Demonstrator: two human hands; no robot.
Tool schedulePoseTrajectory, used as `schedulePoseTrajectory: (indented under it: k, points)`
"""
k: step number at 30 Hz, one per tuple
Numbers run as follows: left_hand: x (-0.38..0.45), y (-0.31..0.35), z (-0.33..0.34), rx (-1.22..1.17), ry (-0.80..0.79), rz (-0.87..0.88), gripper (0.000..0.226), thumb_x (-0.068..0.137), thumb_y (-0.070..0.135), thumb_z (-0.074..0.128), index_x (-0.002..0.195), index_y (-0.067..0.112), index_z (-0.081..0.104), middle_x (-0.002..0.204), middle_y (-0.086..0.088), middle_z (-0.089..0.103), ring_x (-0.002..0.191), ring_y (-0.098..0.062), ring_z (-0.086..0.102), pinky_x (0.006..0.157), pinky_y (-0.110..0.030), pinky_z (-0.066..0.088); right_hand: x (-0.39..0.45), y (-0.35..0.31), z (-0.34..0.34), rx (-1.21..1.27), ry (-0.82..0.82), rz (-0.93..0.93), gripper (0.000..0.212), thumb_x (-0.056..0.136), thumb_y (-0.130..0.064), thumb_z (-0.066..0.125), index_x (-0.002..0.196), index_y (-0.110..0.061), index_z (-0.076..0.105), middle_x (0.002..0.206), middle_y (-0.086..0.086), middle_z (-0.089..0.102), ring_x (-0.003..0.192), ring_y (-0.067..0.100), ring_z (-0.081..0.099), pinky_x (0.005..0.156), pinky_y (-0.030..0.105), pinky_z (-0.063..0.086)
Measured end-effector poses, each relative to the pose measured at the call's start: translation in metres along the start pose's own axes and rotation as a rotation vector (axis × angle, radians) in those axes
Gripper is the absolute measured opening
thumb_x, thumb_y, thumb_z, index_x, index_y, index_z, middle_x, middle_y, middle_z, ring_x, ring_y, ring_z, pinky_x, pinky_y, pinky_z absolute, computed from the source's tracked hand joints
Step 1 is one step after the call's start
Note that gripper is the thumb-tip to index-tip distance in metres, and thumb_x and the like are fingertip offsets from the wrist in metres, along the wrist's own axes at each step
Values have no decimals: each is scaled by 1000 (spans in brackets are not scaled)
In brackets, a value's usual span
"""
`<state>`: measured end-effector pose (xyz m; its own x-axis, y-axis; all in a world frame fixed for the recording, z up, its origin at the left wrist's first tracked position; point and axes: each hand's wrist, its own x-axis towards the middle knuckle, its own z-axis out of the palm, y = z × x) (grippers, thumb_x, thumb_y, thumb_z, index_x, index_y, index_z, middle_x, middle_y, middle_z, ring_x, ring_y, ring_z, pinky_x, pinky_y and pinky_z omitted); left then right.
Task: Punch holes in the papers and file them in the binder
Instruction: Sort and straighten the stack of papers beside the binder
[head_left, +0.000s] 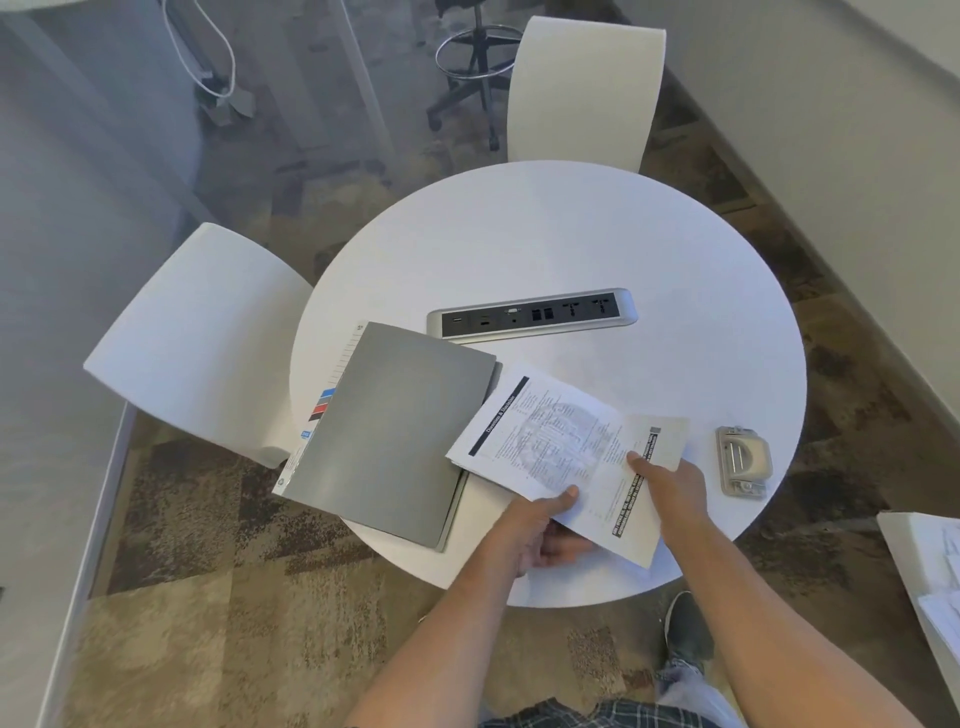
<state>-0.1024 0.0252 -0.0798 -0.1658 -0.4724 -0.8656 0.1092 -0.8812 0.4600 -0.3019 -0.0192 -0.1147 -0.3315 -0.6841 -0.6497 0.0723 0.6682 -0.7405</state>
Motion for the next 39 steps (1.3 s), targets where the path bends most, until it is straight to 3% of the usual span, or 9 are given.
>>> schedulePoseTrajectory:
  k: [3, 6, 10, 13, 20, 25, 30, 34, 39]
  points:
    - [-12, 20, -16, 542, 159, 42, 68, 82, 70, 68, 96, 3, 75, 77, -16, 78, 56, -21, 72, 58, -28, 56, 0, -2, -7, -223, 52, -67, 14, 87, -28, 80, 98, -23, 72, 96, 6, 78, 86, 31, 76, 86, 53, 61]
    - [-18, 51, -43, 848, 465, 204, 72, 82, 74, 62, 65, 5, 73, 51, -4, 70, 46, -15, 68, 60, -26, 58, 1, -1, -13, -437, 103, -97, 30, 87, -39, 79, 111, -22, 70, 97, 3, 77, 86, 27, 74, 81, 45, 60]
    - [-3, 74, -61, 978, 779, 532, 43, 85, 55, 72, 99, 14, 69, 104, -1, 66, 98, -23, 63, 77, -33, 52, -3, -1, -8, -645, 236, -109, 59, 79, -44, 84, 122, -14, 57, 119, 9, 65, 95, 32, 70, 74, 45, 58]
    - [19, 71, -58, 1146, 647, 478, 60, 86, 46, 75, 135, 18, 55, 139, -4, 49, 125, -29, 50, 96, -39, 49, -12, 1, 1, -754, 331, -69, 84, 80, -44, 84, 141, -5, 41, 138, 17, 46, 111, 41, 62, 76, 46, 51]
    - [42, 38, -55, 1344, 619, 399, 64, 86, 38, 73, 142, 26, 46, 151, 1, 34, 134, -23, 39, 97, -39, 48, -18, -13, 11, -572, 409, 71, 92, 82, -37, 83, 150, -3, 31, 142, 25, 51, 120, 46, 59, 97, 52, 50]
    - [44, 36, -54, 1374, 637, 431, 62, 86, 39, 74, 141, 27, 48, 151, 0, 38, 130, -24, 45, 96, -39, 49, -12, -19, 3, -232, 276, 142, 68, 74, -43, 84, 121, -2, 59, 97, 11, 75, 81, 32, 74, 67, 41, 60]
    - [43, 36, -54, 1408, 643, 431, 64, 88, 40, 73, 144, 28, 45, 153, 1, 37, 131, -23, 45, 95, -38, 50, -7, -15, -7, 167, 47, 220, 43, 70, -32, 94, 97, -5, 76, 82, 11, 81, 79, 35, 79, 84, 52, 63]
    - [43, 35, -54, 1423, 656, 435, 63, 88, 40, 72, 144, 28, 45, 152, 2, 37, 130, -23, 45, 95, -38, 51, -13, -18, -11, 353, 10, 232, 35, 76, -14, 91, 104, -4, 73, 94, 15, 79, 84, 32, 75, 75, 41, 61]
    - [42, 34, -54, 1421, 651, 439, 63, 89, 41, 71, 145, 28, 43, 154, 1, 36, 132, -23, 43, 94, -37, 50, -18, -10, -7, 440, 54, 174, 73, 75, -6, 89, 139, 1, 55, 112, 21, 75, 91, 36, 77, 81, 55, 63]
